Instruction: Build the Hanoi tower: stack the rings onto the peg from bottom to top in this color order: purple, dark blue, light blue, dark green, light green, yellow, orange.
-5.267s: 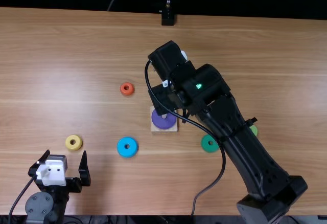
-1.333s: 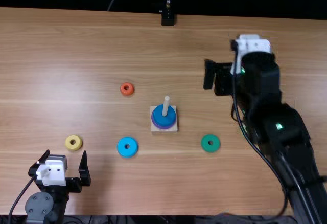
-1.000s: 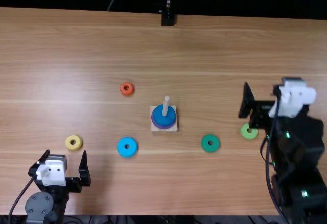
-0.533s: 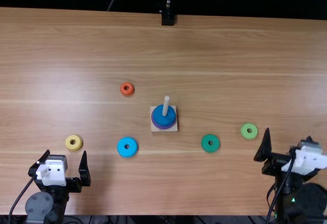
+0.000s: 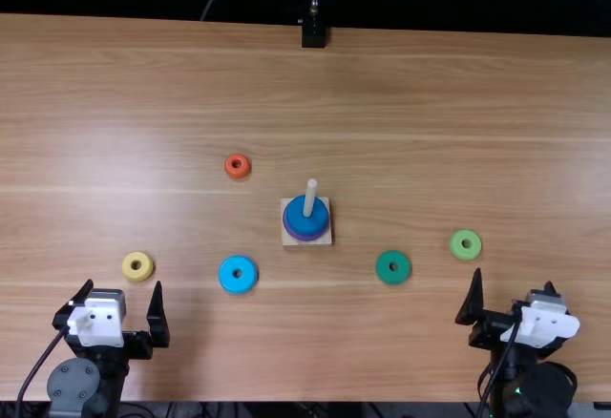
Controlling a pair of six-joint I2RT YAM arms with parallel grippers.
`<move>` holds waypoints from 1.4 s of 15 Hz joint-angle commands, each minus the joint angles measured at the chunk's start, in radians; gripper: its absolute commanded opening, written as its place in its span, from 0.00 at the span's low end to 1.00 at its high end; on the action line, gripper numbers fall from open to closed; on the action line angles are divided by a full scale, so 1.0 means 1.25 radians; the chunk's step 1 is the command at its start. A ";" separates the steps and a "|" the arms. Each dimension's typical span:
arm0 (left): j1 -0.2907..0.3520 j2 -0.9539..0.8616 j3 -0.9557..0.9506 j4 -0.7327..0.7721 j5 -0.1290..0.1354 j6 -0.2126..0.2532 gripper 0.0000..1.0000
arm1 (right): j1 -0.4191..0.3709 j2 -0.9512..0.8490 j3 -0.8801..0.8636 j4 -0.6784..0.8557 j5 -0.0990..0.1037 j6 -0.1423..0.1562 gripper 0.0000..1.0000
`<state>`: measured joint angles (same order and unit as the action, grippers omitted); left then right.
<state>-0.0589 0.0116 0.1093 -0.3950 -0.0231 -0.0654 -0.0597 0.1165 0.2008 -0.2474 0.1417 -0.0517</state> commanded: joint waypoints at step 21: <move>0.001 -0.009 -0.087 -0.060 -0.005 0.005 1.00 | -0.010 -0.093 -0.150 -0.061 -0.082 -0.001 1.00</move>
<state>-0.0589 0.0116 0.1093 -0.3954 -0.0235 -0.0650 -0.0597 0.0185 0.0792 -0.2543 0.0410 -0.0544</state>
